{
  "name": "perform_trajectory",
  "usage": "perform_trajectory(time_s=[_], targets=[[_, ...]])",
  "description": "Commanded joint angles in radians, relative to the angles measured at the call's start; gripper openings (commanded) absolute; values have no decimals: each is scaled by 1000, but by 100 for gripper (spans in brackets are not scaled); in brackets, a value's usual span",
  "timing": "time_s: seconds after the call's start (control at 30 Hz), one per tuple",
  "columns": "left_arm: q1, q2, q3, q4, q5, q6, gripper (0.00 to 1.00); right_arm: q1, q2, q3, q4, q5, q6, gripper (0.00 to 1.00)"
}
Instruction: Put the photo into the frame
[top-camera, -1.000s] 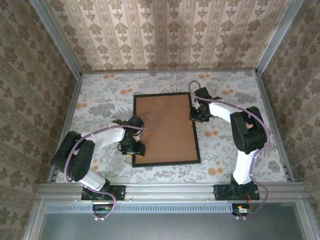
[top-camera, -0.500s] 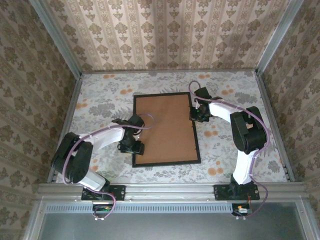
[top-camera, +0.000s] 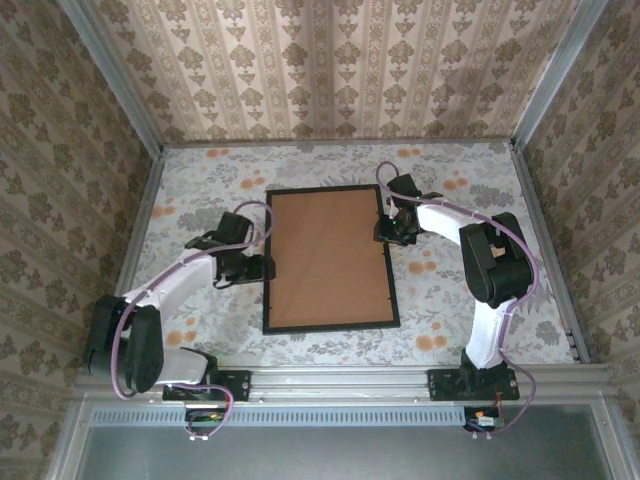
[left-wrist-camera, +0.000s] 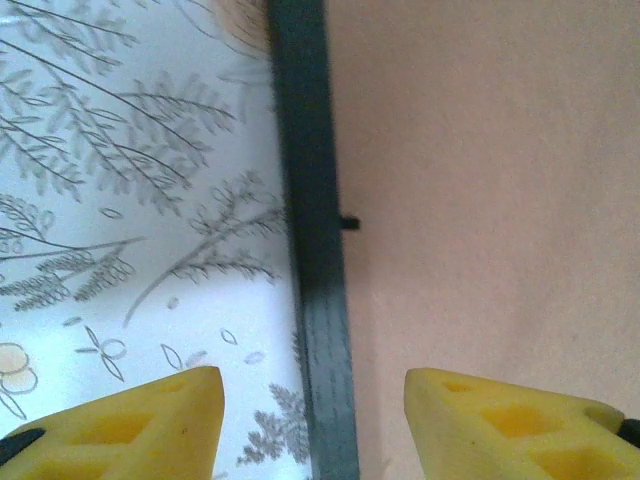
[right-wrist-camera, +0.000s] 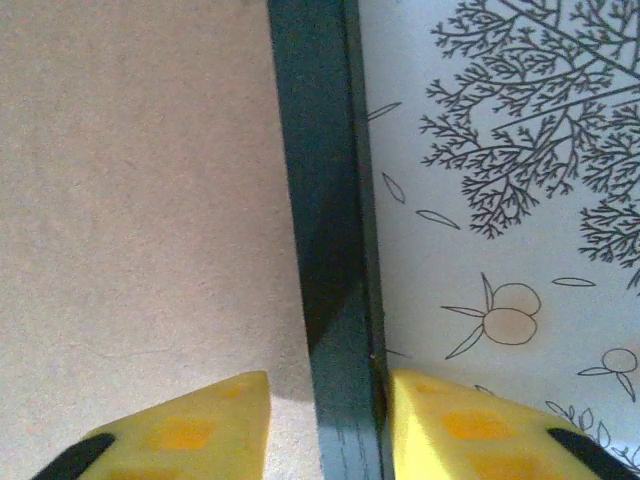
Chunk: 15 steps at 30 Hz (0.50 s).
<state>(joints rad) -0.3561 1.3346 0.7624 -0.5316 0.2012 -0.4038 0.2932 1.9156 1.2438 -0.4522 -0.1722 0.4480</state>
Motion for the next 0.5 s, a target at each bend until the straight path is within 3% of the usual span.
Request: perform_trajectory(time_s=[0.0,0.13,0.27,0.47], targets=[[63,-31,-61,150,128,-69,59,-2,-62,32,-42,-50,-7,43],[105,-19,-117,297,217,-147,59,-10,-147,-23,-43,-46,-15,56],[104,48,-117,340,249,-152,60,-42,-180,-99,2,-74,-11,71],[101,120,-113,351,234,-116,60,-54,-62,-38,79,-181,24,78]])
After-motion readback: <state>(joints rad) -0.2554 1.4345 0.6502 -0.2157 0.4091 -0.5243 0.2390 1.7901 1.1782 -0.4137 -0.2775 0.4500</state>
